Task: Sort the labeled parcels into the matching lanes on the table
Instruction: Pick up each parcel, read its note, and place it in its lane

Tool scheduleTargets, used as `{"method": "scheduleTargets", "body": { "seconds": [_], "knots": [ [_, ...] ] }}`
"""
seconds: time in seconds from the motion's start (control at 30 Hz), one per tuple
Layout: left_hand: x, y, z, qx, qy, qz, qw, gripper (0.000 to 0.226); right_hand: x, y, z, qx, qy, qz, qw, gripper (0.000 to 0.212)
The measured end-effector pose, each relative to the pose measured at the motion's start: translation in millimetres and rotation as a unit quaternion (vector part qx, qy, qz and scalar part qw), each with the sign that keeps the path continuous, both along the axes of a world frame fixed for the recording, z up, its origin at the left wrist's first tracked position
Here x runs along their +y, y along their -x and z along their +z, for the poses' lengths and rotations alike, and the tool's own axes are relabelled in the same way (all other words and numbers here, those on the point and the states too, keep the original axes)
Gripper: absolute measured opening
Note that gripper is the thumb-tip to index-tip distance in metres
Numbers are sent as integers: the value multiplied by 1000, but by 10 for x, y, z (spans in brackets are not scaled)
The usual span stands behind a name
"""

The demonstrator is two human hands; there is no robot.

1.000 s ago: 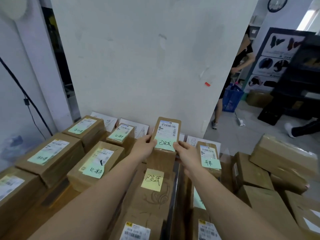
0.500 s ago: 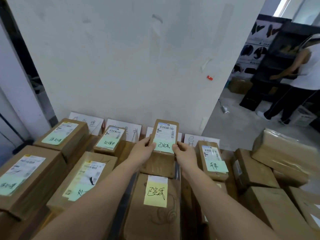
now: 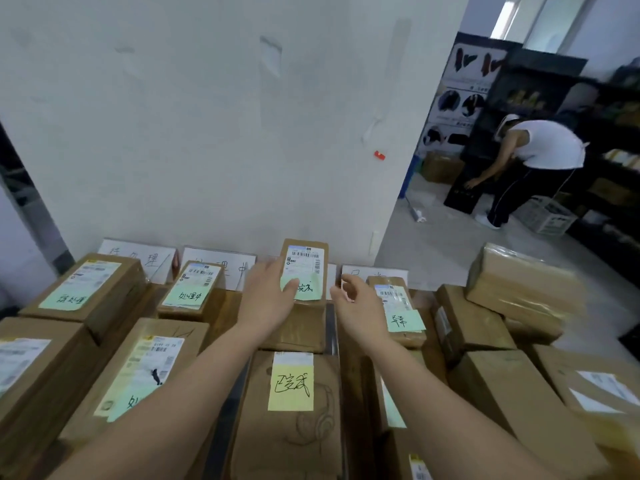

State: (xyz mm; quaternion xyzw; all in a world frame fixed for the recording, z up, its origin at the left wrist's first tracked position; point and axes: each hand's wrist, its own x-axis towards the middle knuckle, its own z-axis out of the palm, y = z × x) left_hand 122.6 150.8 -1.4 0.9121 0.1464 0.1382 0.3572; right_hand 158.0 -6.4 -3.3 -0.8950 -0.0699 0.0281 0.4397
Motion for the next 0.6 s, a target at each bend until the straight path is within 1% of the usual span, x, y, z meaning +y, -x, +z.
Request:
{"method": "scheduleTargets", "body": {
  "seconds": [0.1, 0.17, 0.23, 0.33, 0.43, 0.6],
  "knots": [
    [-213, 63, 169, -11, -72, -32, 997, 51, -264, 64, 69, -85, 101, 9, 991, 47],
    [-427, 120, 273, -23, -117, -62, 991, 51, -479, 135, 127, -125, 149, 11, 981, 43],
    [-691, 191, 361, -33, -152, -94, 983, 48, -734, 220, 179, -160, 178, 12, 971, 40],
    [-1111, 289, 409, -50, -189, -133, 972, 46, -1182, 406, 257, -175, 196, -3, 965, 46],
    [-1559, 394, 396, -58, -227, -161, 959, 51, -1684, 597, 290, -176, 228, -24, 957, 52],
    [-2375, 655, 329, -59, -244, -172, 953, 55, -2579, 900, 349, -187, 244, -40, 951, 53]
  ]
}}
